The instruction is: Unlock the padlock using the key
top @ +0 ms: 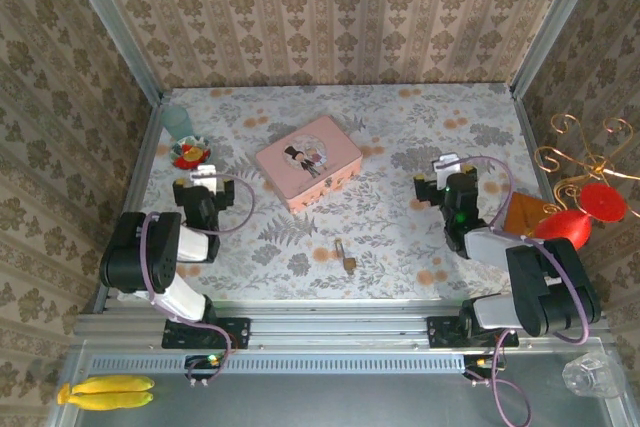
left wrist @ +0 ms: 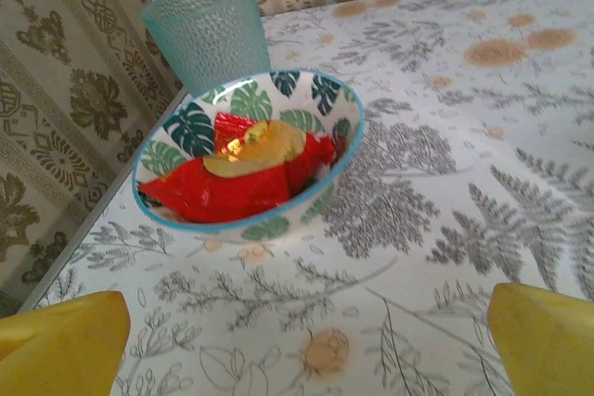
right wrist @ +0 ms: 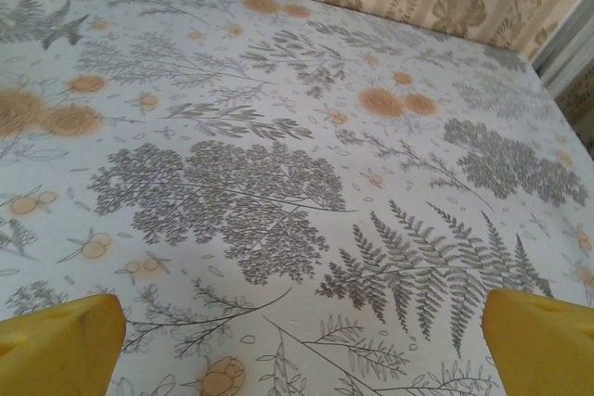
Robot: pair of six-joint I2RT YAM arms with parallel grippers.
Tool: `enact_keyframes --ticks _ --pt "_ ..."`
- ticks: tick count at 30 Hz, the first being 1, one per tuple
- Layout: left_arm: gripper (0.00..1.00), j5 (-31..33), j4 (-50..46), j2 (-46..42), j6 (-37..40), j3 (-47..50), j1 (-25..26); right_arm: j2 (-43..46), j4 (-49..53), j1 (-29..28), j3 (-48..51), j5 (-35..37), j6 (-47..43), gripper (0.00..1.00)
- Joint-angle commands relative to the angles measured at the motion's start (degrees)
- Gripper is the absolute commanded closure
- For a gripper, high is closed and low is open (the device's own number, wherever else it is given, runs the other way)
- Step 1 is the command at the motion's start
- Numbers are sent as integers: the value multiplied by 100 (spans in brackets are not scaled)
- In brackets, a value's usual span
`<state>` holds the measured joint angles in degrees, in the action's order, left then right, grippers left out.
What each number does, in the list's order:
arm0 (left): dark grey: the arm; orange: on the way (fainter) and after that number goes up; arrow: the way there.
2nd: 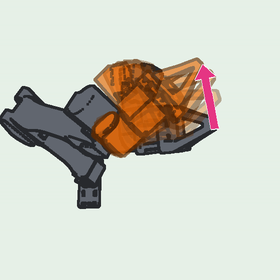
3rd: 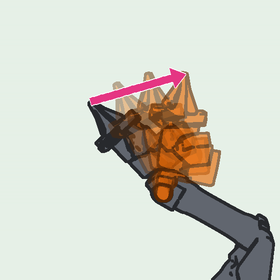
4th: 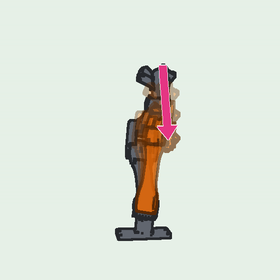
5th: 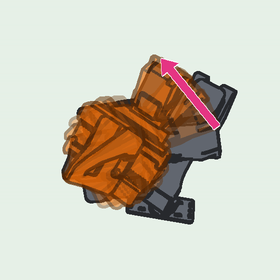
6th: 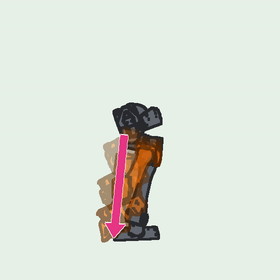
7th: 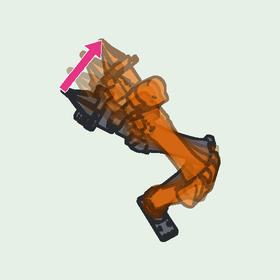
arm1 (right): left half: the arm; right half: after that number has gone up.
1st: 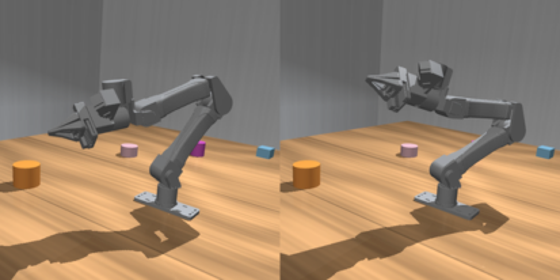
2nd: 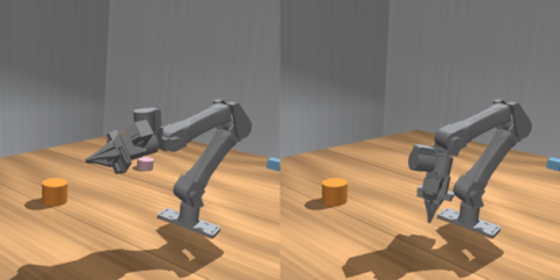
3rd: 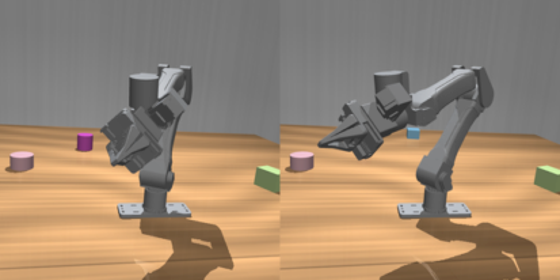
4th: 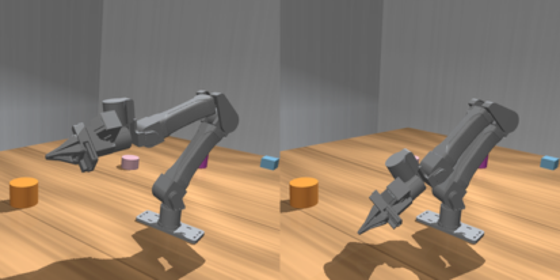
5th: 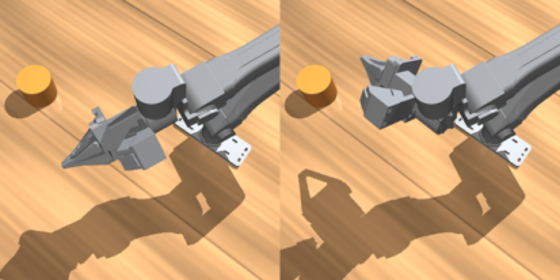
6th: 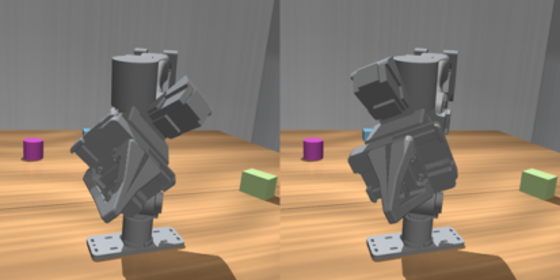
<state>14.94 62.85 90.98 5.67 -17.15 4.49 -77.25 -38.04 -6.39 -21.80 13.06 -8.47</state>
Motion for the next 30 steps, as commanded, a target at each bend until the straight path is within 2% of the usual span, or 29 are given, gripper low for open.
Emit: enact_keyframes --ticks 1,6,13,20,26,29,30 --pt "0 -289 -430 -144 -330 -259 -157 100 353 372 -267 -497 514 0" --pt "0 -404 -455 -167 -426 -245 -265 176 341 569 -206 -820 495 0" --pt "0 -405 -528 -162 -418 -289 -265 137 341 622 -235 -851 417 0" --pt "0 -405 -527 -168 -418 -289 -265 185 479 674 -241 -1599 233 0" --pt "0 -408 -528 -168 -418 -289 -265 32 -648 684 127 -2438 589 0" --pt "0 -409 -529 -163 -418 -289 -265 -610 -1614 676 320 -2360 632 0" --pt "0 -406 -537 -168 -418 -289 -265 -701 -1637 684 320 -2234 679 0"
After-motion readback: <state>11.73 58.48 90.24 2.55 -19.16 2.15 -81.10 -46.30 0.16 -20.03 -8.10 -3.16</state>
